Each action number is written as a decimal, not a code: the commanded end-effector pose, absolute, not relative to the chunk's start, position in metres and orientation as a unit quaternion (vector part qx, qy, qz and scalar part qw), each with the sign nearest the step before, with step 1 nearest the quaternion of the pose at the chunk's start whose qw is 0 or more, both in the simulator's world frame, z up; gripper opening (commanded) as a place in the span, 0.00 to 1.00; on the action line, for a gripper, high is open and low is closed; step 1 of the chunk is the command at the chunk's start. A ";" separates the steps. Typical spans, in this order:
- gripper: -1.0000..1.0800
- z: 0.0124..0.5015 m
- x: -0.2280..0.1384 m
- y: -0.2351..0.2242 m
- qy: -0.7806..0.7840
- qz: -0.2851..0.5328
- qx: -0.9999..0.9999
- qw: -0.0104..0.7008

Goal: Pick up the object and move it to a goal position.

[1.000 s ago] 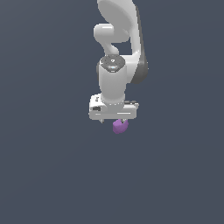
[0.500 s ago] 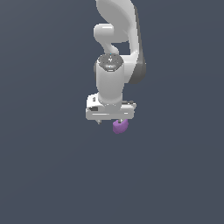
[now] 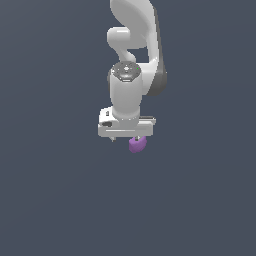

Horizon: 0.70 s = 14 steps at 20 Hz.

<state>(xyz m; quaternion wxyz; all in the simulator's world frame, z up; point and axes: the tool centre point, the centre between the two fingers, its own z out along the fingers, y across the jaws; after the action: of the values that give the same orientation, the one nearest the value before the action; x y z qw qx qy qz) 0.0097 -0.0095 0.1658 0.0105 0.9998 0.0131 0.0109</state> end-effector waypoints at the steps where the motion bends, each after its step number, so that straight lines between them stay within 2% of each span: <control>1: 0.96 0.164 0.009 -0.008 0.002 0.011 1.000 0.010; 14: 0.96 0.150 -0.002 0.010 -0.120 0.008 0.993 0.005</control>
<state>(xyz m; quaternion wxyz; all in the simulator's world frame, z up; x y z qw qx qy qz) -0.0001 0.0077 0.1523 0.0057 0.9947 -0.1020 0.0086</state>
